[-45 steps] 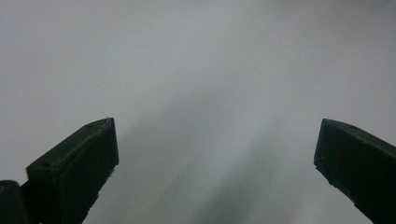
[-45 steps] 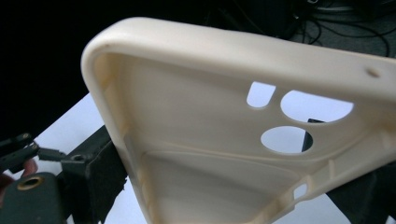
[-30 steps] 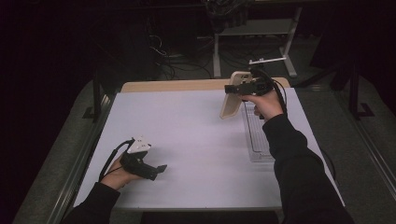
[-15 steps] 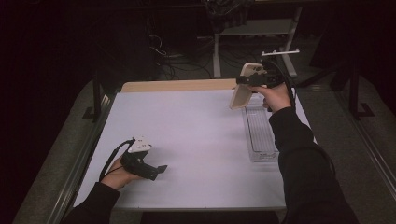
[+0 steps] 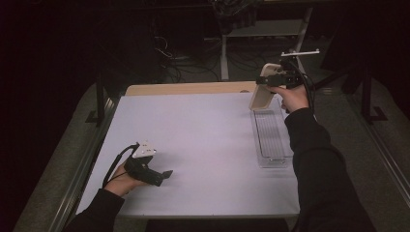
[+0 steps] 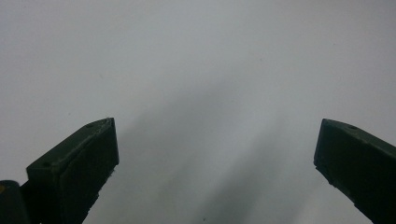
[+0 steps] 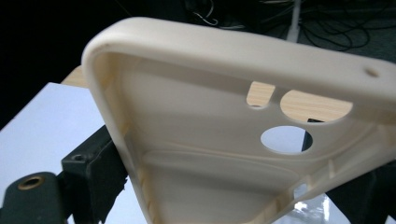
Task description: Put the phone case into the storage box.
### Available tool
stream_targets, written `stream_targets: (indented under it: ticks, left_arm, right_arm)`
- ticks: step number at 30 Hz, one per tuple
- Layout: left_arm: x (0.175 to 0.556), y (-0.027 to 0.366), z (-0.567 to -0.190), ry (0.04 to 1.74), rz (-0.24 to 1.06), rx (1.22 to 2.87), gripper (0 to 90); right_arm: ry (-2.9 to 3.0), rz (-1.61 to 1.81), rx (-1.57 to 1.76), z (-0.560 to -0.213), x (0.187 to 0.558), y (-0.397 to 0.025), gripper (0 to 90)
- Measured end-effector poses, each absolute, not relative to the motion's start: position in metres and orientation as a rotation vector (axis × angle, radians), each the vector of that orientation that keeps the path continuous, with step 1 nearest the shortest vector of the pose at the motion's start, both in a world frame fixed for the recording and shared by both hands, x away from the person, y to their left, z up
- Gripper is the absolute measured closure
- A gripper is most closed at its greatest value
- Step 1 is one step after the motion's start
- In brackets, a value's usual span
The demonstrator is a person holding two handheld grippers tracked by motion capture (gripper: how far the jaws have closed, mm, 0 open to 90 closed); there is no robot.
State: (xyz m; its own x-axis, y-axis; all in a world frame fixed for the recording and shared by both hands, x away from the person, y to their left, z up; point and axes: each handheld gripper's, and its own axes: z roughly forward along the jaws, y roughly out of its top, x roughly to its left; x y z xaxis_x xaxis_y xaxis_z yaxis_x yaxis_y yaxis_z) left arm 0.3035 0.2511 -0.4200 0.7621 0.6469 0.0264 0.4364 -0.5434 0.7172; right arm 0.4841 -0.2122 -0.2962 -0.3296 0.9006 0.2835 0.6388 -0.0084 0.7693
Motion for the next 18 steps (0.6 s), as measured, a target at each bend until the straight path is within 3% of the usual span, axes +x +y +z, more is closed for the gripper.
stream_targets:
  ticks: [18]
  left_arm:
    - [0.303, 0.252, -0.42, 0.807, 0.379, 2.224, 0.0]
  right_arm:
    - [1.952, 1.087, 1.672, -0.313, 0.498, -0.219, 9.2]
